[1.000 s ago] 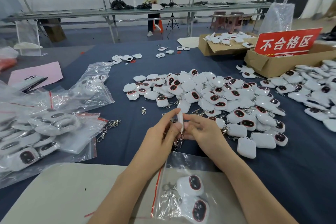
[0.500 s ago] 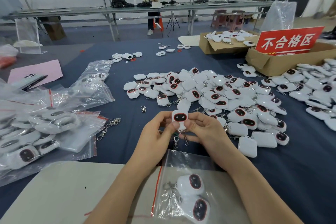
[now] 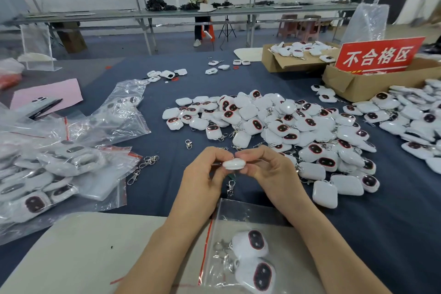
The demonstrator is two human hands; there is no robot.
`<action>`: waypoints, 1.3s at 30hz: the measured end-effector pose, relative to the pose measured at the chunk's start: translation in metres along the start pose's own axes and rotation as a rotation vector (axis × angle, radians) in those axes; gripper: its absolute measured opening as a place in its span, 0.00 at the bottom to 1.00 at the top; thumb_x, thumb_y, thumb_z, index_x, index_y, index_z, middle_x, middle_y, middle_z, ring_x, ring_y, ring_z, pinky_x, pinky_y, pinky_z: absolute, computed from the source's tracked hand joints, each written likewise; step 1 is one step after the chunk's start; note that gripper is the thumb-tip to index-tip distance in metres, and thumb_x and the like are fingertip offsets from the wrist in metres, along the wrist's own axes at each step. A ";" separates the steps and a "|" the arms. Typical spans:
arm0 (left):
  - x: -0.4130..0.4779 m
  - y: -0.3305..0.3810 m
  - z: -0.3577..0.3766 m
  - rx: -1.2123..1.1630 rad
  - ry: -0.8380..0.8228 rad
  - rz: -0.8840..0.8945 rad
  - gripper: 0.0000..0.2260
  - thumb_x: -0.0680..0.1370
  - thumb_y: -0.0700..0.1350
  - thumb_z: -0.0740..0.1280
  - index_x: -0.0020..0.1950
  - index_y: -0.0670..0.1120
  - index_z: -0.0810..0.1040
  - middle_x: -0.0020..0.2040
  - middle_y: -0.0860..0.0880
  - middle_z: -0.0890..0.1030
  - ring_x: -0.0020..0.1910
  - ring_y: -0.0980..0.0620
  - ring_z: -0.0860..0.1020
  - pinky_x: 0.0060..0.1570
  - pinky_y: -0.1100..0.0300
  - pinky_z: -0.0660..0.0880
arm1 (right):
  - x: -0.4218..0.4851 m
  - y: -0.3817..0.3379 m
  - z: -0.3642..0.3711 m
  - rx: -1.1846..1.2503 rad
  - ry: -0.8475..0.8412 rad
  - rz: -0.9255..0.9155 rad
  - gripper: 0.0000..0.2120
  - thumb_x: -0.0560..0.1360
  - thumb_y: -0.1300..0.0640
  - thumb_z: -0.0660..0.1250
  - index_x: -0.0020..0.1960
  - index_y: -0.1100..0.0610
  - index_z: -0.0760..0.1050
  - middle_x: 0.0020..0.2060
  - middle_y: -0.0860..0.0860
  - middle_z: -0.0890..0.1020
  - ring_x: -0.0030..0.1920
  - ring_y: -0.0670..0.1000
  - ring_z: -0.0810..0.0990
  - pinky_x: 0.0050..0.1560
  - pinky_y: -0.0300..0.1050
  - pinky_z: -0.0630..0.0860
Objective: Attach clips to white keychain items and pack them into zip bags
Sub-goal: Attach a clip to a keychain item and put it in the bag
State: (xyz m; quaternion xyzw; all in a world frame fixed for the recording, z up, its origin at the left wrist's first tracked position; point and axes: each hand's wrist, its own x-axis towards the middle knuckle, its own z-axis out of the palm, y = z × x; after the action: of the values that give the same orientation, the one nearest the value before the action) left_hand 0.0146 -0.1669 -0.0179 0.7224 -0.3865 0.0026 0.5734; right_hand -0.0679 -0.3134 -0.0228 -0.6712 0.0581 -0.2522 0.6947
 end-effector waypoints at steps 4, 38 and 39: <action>-0.001 -0.003 0.000 0.053 0.011 0.084 0.12 0.79 0.34 0.69 0.52 0.52 0.79 0.53 0.63 0.82 0.53 0.61 0.81 0.52 0.73 0.73 | -0.001 0.000 0.002 -0.019 -0.001 -0.021 0.19 0.73 0.73 0.71 0.42 0.47 0.83 0.49 0.50 0.87 0.53 0.50 0.86 0.51 0.38 0.80; -0.062 0.060 -0.053 -0.187 -0.208 -0.667 0.10 0.80 0.34 0.68 0.61 0.38 0.78 0.39 0.47 0.84 0.29 0.59 0.78 0.33 0.68 0.74 | -0.029 -0.046 0.031 -0.620 -0.259 0.269 0.09 0.78 0.57 0.71 0.44 0.43 0.83 0.37 0.38 0.85 0.40 0.34 0.82 0.42 0.27 0.72; -0.060 0.060 -0.052 -0.159 -0.204 -0.660 0.11 0.80 0.33 0.68 0.62 0.38 0.78 0.41 0.47 0.83 0.31 0.59 0.78 0.35 0.68 0.74 | -0.030 -0.046 0.032 -0.593 -0.253 0.271 0.09 0.78 0.58 0.71 0.44 0.44 0.83 0.37 0.38 0.86 0.40 0.35 0.82 0.42 0.27 0.72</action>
State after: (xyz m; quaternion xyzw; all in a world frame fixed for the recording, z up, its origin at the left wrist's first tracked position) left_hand -0.0386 -0.0929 0.0223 0.7579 -0.1865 -0.2851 0.5563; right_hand -0.0929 -0.2707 0.0169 -0.8558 0.1309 -0.0445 0.4985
